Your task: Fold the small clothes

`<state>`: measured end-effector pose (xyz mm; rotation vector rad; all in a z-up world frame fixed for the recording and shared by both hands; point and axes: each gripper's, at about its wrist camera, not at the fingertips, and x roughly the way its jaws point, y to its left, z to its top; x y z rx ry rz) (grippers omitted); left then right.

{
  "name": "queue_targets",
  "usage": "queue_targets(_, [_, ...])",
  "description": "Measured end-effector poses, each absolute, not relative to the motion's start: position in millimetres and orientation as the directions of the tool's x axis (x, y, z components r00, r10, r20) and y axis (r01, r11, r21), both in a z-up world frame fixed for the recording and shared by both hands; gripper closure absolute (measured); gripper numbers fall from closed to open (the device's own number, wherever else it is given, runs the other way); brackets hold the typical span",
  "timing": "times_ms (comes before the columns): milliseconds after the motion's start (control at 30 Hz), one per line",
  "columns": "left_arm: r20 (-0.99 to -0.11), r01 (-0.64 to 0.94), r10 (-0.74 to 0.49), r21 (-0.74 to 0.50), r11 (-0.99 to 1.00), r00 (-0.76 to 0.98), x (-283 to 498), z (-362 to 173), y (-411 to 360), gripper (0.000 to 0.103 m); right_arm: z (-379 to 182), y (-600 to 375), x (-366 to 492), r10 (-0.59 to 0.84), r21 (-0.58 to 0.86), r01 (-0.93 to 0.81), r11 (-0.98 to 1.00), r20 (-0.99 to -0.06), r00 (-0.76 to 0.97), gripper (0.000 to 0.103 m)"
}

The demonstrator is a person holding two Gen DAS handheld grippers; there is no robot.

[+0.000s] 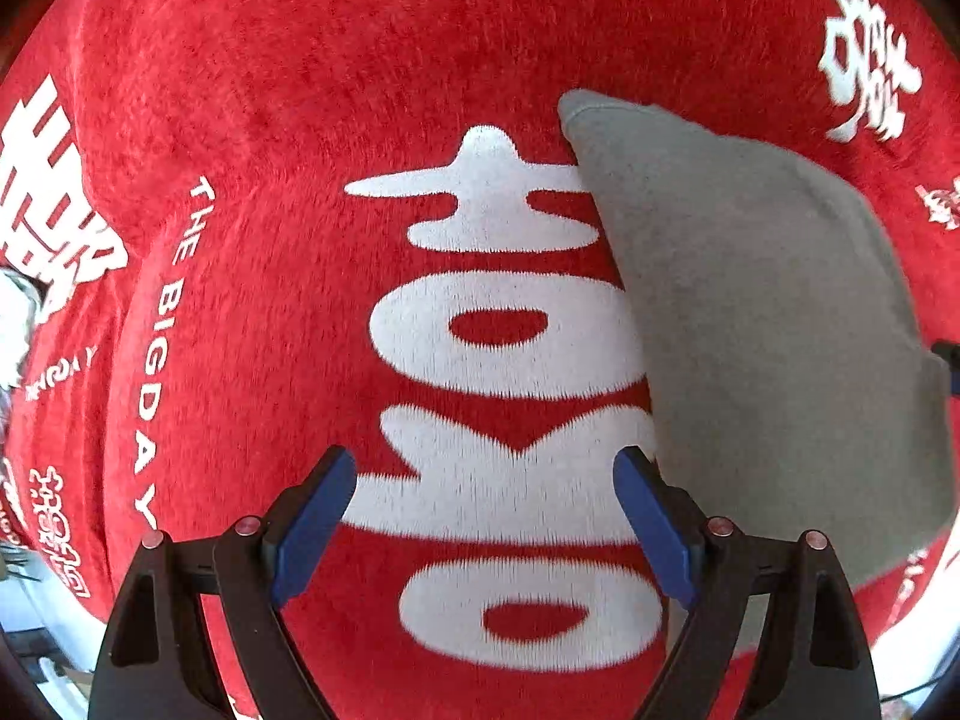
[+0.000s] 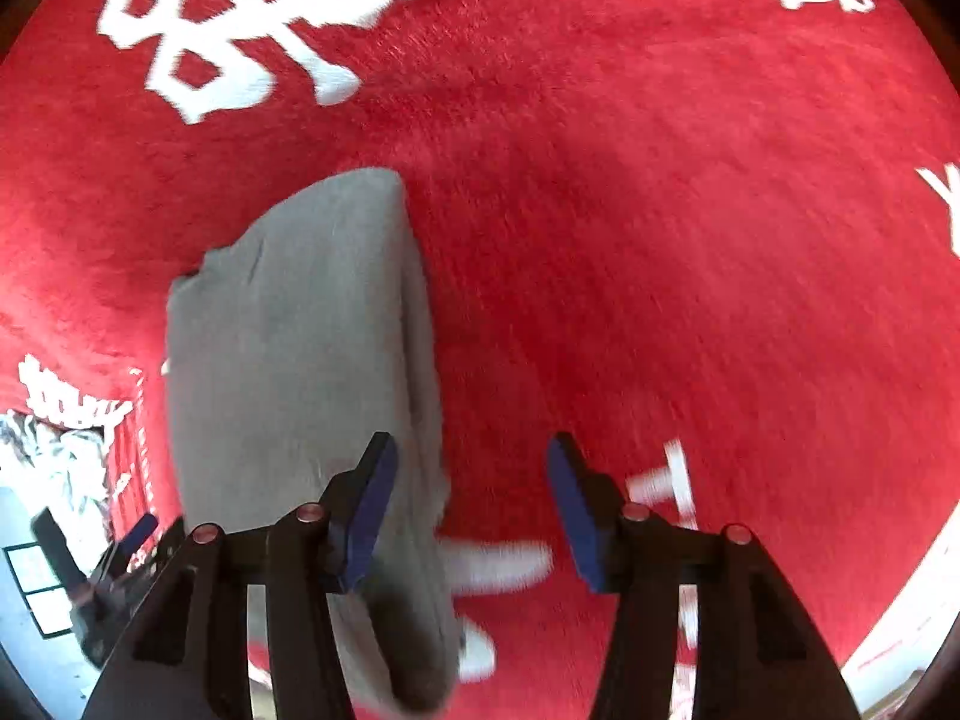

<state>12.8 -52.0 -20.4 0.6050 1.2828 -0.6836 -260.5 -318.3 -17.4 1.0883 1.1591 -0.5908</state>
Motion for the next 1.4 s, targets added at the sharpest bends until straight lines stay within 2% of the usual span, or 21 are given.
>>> queue_targets(167, [-0.978,0.783,-0.199,-0.073,0.618,0.066,-5.1,-1.4,-49.3,0.015,26.6,-272.9,-269.2,0.186,0.485,0.738,0.469,-0.872,0.454,0.049])
queue_targets(200, [-0.978,0.793,-0.201,-0.082,0.603,0.051,-13.0,-2.9,-52.7,0.015,27.8,-263.6,-266.8,0.199,0.487,0.726,0.485,-0.87,0.451,0.059])
queue_targets(233, [-0.98,0.804,-0.193,-0.083,0.589,0.04,-19.1,-8.1,-55.8,0.015,24.8,-252.7,-262.0,0.215,0.469,0.721,0.509,-0.881,0.422,0.082])
queue_targets(267, [-0.984,0.816,-0.174,-0.073,0.574,0.035,-26.6,-16.5,-59.4,0.015,14.7,-241.4,-255.4,0.214,0.406,0.731,0.549,-0.913,0.346,0.092])
queue_targets(367, [-0.991,0.832,-0.128,-0.041,0.554,0.036,-39.9,-40.1,-59.2,0.014,-18.6,-234.8,-256.0,0.157,0.246,0.768,0.591,-0.969,0.189,0.095])
queue_targets(433, [-0.989,0.813,-0.147,-0.089,0.575,-0.005,-35.8,-42.0,-51.1,0.014,-37.8,-245.8,-273.4,0.19,0.285,0.817,0.502,-0.958,0.217,0.093])
queue_targets(467, [-0.988,0.802,-0.15,-0.112,0.587,-0.029,-31.9,-41.2,-46.5,0.014,-38.0,-250.1,-279.9,0.193,0.303,0.829,0.469,-0.952,0.239,0.088])
queue_targets(500, [-0.988,0.796,-0.148,-0.12,0.594,-0.039,-28.7,-39.7,-42.4,0.014,-36.8,-252.4,-285.7,0.184,0.297,0.837,0.46,-0.954,0.237,0.079])
queue_targets(533, [-0.989,0.796,-0.141,-0.114,0.595,-0.036,-26.0,-37.2,-38.5,0.014,-35.0,-251.3,-288.9,0.173,0.279,0.835,0.474,-0.959,0.223,0.076])
queue_targets(667, [-0.994,0.809,-0.11,-0.057,0.586,0.009,-23.2,-23.2,-31.3,0.014,-24.8,-240.9,-299.1,0.159,0.239,0.846,0.476,-0.97,0.185,0.076])
queue_targets(833, [-0.991,0.816,-0.133,-0.07,0.574,0.009,-20.8,-7.2,-24.4,0.014,-0.3,-232.8,-313.3,0.101,0.215,0.886,0.41,-0.977,0.19,0.07])
queue_targets(867, [-0.991,0.822,-0.131,-0.062,0.567,0.015,-23.8,-7.2,-23.6,0.014,4.3,-231.3,-315.9,0.096,0.225,0.891,0.394,-0.974,0.204,0.066])
queue_targets(933, [-0.99,0.827,-0.138,-0.056,0.559,0.026,-22.5,-3.0,-19.0,0.014,12.9,-221.0,-319.7,0.082,0.239,0.895,0.377,-0.971,0.225,0.047])
queue_targets(1100, [-0.988,0.824,-0.147,-0.053,0.564,0.038,-17.2,-1.2,-16.3,0.014,13.2,-203.7,-313.6,0.084,0.26,0.89,0.375,-0.965,0.247,0.045])
queue_targets(1400, [-0.992,0.816,-0.113,-0.023,0.578,0.052,-12.7,-9.4,-20.9,0.014,5.1,-201.2,-296.8,0.118,0.279,0.874,0.397,-0.96,0.253,0.035])
